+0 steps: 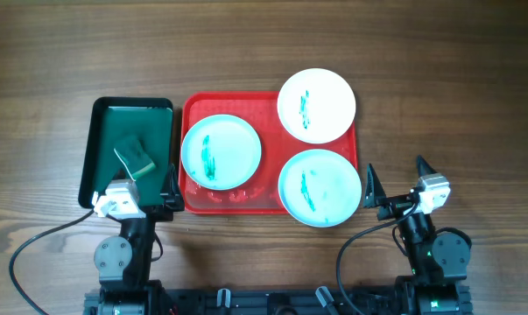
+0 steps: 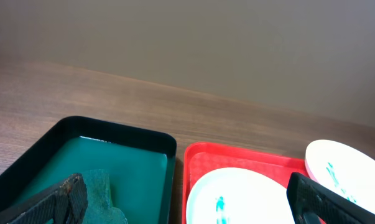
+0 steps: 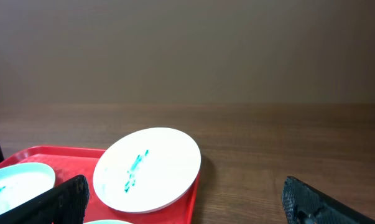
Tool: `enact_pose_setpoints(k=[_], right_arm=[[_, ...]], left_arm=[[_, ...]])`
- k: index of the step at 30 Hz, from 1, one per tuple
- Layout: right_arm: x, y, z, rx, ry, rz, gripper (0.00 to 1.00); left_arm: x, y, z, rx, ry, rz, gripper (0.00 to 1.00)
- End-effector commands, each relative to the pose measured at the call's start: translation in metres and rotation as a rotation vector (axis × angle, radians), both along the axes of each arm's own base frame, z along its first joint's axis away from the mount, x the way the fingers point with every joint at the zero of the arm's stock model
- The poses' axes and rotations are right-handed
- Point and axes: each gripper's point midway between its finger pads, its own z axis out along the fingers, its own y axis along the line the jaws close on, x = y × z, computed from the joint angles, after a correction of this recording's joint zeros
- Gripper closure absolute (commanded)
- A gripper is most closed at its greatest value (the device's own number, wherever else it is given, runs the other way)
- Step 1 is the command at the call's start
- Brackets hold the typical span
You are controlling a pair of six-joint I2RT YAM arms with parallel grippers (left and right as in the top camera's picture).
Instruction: Clean dirty plates on tray and stack at the side
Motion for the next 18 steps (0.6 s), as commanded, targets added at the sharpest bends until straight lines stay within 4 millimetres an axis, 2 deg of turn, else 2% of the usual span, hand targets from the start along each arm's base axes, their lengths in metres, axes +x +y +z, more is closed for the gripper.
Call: enact_pose_setpoints(k=[1, 9, 12, 18], right_arm=[[0.0, 0.004, -0.001, 0.005, 0.003, 0.021, 0.0], [0.0, 0.004, -0.001, 0.006, 0.003, 0.022, 0.0], [0.0, 0.004, 0.006, 0.008, -0.023, 0.022, 0.0], [-0.006, 0.007, 0.054, 0.018, -0.188, 0.042, 0.0]], left_arm=[[0.0, -0.002, -0.002, 0.023, 0.0, -0.009, 0.0], [0.0, -0.002, -0.002, 0.023, 0.0, -0.009, 0.0], [0.0, -0.002, -0.002, 0.024, -0.002, -0.009, 0.0], [-0.003, -0.011, 0.035, 0.023, -0.097, -0.064, 0.0]])
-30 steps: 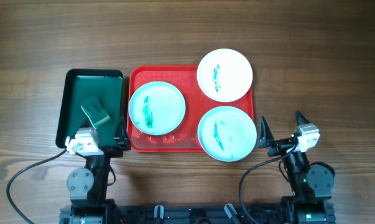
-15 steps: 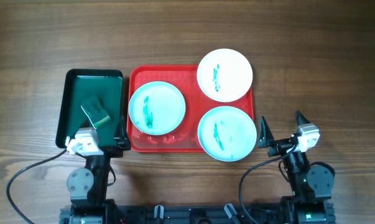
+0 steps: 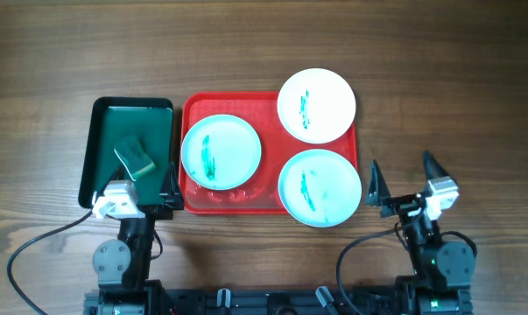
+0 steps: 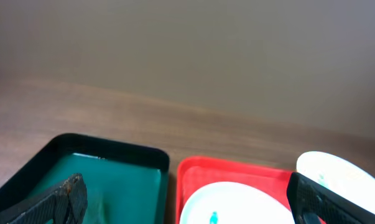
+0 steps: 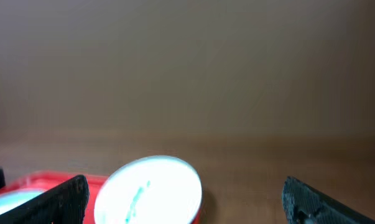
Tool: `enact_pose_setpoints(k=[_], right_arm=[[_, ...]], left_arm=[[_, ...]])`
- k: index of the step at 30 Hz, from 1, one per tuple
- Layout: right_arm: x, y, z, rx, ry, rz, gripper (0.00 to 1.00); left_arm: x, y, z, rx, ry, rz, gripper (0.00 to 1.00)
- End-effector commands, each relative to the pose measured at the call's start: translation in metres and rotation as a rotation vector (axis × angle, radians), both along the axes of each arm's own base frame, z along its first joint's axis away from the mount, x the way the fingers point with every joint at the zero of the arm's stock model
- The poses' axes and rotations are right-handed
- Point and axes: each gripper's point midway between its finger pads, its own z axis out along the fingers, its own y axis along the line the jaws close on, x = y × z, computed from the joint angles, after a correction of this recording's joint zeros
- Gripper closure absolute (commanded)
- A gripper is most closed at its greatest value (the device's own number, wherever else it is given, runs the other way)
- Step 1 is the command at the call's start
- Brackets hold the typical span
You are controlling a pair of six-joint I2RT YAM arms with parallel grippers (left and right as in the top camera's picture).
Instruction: Clean dirty plates on tray and stack at the side
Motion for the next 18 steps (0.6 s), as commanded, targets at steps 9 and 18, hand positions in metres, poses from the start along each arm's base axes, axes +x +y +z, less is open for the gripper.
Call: enact_pose_setpoints(k=[9, 18], right_arm=[[-0.011, 0.018, 0.073, -0.006, -0.082, 0.109, 0.0], [0.031, 0.04, 0.107, -0.014, 0.187, 0.232, 0.0]], left_arm=[[-0.01, 0.0, 0.106, 0.023, 0.01, 0.004, 0.0], [0.031, 0.001, 0.124, 0.02, 0.46, -0.002, 0.0]])
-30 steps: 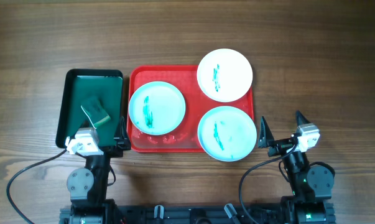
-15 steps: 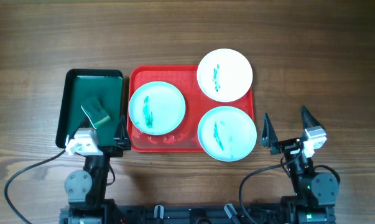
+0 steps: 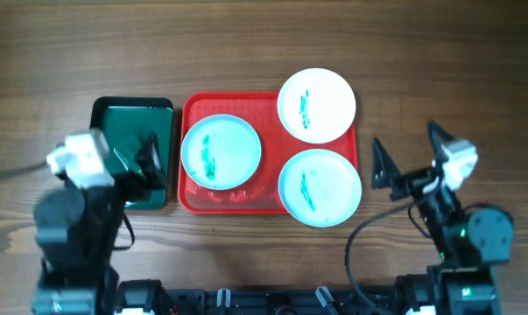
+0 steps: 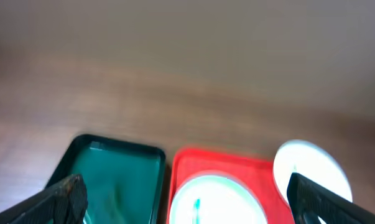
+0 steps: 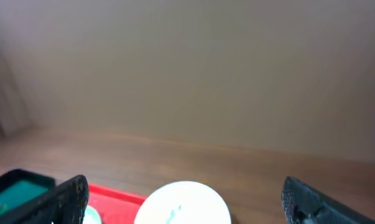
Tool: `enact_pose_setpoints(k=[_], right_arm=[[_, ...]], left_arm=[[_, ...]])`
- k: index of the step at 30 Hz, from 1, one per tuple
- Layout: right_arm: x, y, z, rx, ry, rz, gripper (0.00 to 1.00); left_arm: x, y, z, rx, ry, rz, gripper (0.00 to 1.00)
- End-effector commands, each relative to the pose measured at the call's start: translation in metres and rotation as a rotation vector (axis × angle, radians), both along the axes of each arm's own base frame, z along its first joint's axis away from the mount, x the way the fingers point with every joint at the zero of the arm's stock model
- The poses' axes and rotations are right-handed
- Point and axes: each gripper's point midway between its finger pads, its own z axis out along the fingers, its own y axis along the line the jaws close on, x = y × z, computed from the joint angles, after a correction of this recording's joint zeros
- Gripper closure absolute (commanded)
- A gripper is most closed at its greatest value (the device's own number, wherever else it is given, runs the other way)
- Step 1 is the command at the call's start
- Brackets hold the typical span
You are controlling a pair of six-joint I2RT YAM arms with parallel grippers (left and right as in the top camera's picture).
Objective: Clean dirty plates on tray and stack at the side
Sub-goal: 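Reach the right gripper to the rim of the left white plate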
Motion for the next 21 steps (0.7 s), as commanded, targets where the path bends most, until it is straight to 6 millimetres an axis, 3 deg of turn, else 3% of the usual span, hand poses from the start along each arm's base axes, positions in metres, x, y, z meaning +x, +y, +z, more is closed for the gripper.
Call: enact_pose_setpoints(k=[1, 7, 12, 16, 19, 21], right_arm=[[0.017, 0.015, 0.02, 0.001, 0.085, 0.088, 0.0], [0.051, 0.024, 0.01, -0.004, 0.44, 0.139, 0.0], [0.068, 0.037, 0.002, -0.017, 0.696, 0.236, 0.0], [0.091, 0.04, -0.024, 0.083, 0.819, 0.21, 0.0], [0.099, 0.066, -0.053, 0.118, 0.914, 0.322, 0.02], [0.109, 0.079, -0.074, 0.057, 0.961, 0.285, 0.09]], left_arm=[[0.025, 0.0, 0.003, 0.017, 0.162, -0.004, 0.0], [0.044, 0.001, -0.02, 0.012, 0.561, -0.007, 0.0], [0.063, -0.003, -0.041, -0.006, 0.684, -0.026, 0.0], [0.064, -0.034, -0.05, -0.136, 0.729, -0.159, 0.0], [0.066, -0.038, -0.049, -0.152, 0.723, -0.177, 0.0], [0.071, -0.038, -0.046, -0.149, 0.699, -0.179, 0.0]])
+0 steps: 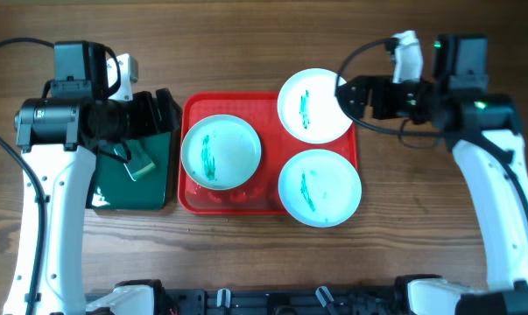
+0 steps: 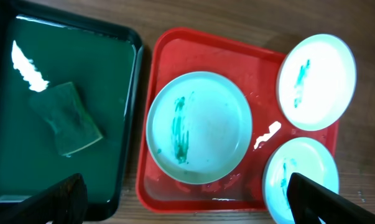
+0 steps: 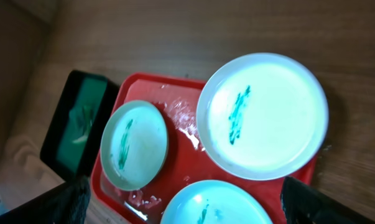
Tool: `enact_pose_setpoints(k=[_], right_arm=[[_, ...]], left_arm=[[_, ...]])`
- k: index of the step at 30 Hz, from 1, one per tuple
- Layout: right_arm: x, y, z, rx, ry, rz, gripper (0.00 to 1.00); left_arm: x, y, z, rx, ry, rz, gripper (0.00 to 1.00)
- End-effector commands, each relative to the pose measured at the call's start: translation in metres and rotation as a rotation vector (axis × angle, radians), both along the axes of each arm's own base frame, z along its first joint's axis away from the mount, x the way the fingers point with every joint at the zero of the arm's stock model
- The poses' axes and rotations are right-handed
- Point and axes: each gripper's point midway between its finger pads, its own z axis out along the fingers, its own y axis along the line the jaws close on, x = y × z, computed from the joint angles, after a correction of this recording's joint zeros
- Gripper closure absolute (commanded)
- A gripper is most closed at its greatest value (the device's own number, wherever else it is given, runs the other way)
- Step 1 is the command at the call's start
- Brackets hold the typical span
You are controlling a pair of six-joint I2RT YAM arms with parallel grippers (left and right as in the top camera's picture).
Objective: Clean dirty plates on tray and stack at the side
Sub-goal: 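Reach the right gripper to the rim of the left white plate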
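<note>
Three white plates with green smears sit on the red tray (image 1: 246, 199): one at the left (image 1: 221, 150), one at the far right corner (image 1: 316, 105), one at the near right (image 1: 320, 187). The two right plates overhang the tray's rim. A green sponge (image 1: 141, 164) lies in the black basin (image 1: 123, 191) of green water. My left gripper (image 1: 163, 112) hangs open over the basin's right edge, nothing in it. The right gripper (image 1: 351, 94) hangs open by the far plate's right rim, also holding nothing. Looking down, the left wrist view shows the sponge (image 2: 66, 118) and the left plate (image 2: 199, 127).
Bare wooden table lies right of the tray (image 1: 404, 201) and behind it. The basin's rim (image 2: 131, 124) nearly touches the tray's left wall (image 2: 151, 118). The right wrist view shows the far plate (image 3: 262, 124) and the basin (image 3: 75, 124). Both forearms run along the table's sides.
Both arms have gone from standing raised near the front edge to reaching out over the table. The wrist cameras now look down on tray and basin. Plates and sponge lie as before.
Both arms sat folded low at the front edge, grippers open, cameras looking level across the table. Then they stood a little higher, then higher still. Now the left is over the basin and the right by the far plate. Nothing on the table has moved.
</note>
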Motion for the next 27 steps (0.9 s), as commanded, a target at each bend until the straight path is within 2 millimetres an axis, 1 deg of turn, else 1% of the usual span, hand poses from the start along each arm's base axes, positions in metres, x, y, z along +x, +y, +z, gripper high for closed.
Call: enact_pose_setpoints(k=[1, 3, 4, 5, 6, 7, 8, 9, 10, 12, 14, 15, 17, 18, 20, 21, 22, 23, 27], right_arm=[[0.013, 0.031, -0.024, -0.071, 0.066, 0.022, 0.12], [0.017, 0.047, -0.036, -0.118, 0.095, 0.045, 0.14], [0.02, 0.06, -0.044, -0.138, 0.119, 0.057, 0.16], [0.022, 0.072, -0.051, -0.156, 0.139, 0.075, 0.18], [0.024, 0.088, -0.062, -0.17, 0.161, 0.102, 0.24], [0.024, 0.099, -0.071, -0.173, 0.184, 0.111, 0.3], [0.023, 0.11, -0.083, -0.18, 0.205, 0.119, 0.4], [0.023, 0.117, -0.096, -0.2, 0.222, 0.125, 0.45], [0.021, 0.123, -0.106, -0.217, 0.239, 0.131, 0.47], [0.017, 0.136, -0.133, -0.26, 0.273, 0.15, 0.47], [0.012, 0.152, -0.158, -0.279, 0.299, 0.187, 0.48], [0.01, 0.156, -0.165, -0.284, 0.306, 0.196, 0.49], [0.005, 0.167, -0.19, -0.306, 0.339, 0.215, 0.53], [0.004, 0.166, -0.2, -0.329, 0.357, 0.193, 0.57], [0.003, 0.164, -0.213, -0.364, 0.367, 0.185, 0.61], [0.003, 0.165, -0.218, -0.366, 0.375, 0.183, 0.62], [0.003, 0.165, -0.223, -0.366, 0.387, 0.175, 0.66], [0.003, 0.165, -0.224, -0.365, 0.387, 0.173, 0.7], [0.004, 0.167, -0.23, -0.357, 0.389, 0.142, 0.78]], left_arm=[[0.011, -0.008, 0.013, -0.032, -0.062, -0.032, 0.0], [0.015, -0.003, 0.012, -0.007, -0.072, -0.01, 0.0], [0.017, 0.008, 0.01, 0.028, -0.063, 0.065, 0.0], [0.017, 0.026, 0.008, 0.075, -0.046, 0.192, 0.0], [0.014, 0.044, 0.006, 0.125, -0.031, 0.324, 0.0], [0.011, 0.057, 0.004, 0.168, -0.018, 0.411, 0.0], [0.006, 0.067, 0.003, 0.198, -0.005, 0.475, 0.0], [0.004, 0.07, 0.0, 0.212, 0.009, 0.496, 0.0], [0.002, 0.072, -0.002, 0.22, 0.02, 0.511, 0.0], [0.002, 0.075, -0.011, 0.236, 0.056, 0.515, 0.0], [0.003, 0.076, -0.026, 0.251, 0.104, 0.513, 0.0], [0.003, 0.077, -0.031, 0.255, 0.123, 0.512, 0.0], [0.002, 0.077, -0.049, 0.271, 0.189, 0.503, 0.0], [0.002, 0.077, -0.056, 0.277, 0.212, 0.5, 0.0], [0.004, 0.077, -0.064, 0.282, 0.235, 0.497, 0.0], [0.004, 0.077, -0.066, 0.283, 0.24, 0.496, 0.0], [0.005, 0.077, -0.068, 0.284, 0.244, 0.495, 0.0], [0.006, 0.077, -0.068, 0.285, 0.245, 0.496, 0.0], [0.009, 0.079, -0.068, 0.281, 0.233, 0.503, 0.0]])
